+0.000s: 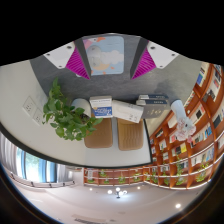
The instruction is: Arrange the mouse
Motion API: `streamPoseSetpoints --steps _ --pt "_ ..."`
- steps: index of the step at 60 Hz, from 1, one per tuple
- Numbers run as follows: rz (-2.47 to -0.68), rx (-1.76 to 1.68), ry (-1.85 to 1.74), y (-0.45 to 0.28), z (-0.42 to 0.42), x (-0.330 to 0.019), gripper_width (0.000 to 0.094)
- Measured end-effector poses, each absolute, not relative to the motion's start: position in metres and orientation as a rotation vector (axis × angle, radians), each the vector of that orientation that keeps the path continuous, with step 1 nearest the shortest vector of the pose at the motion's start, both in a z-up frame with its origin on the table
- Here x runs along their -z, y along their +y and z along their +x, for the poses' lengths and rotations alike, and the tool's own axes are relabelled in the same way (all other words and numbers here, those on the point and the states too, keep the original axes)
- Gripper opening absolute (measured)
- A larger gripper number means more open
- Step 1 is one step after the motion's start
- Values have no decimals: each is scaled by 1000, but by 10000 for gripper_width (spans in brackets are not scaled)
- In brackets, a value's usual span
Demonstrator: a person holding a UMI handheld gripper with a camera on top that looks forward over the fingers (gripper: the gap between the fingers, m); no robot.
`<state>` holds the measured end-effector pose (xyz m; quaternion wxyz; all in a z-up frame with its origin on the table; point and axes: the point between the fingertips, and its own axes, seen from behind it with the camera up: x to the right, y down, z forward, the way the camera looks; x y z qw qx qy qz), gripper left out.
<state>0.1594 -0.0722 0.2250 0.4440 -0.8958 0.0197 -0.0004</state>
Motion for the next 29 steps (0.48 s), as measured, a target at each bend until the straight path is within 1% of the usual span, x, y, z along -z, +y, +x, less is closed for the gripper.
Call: streamPoseSetpoints --steps 11,29 --pt "-2225 -2 33 -82 145 -224 776" --pt "-2218 -30 34 -89 132 -232 774"
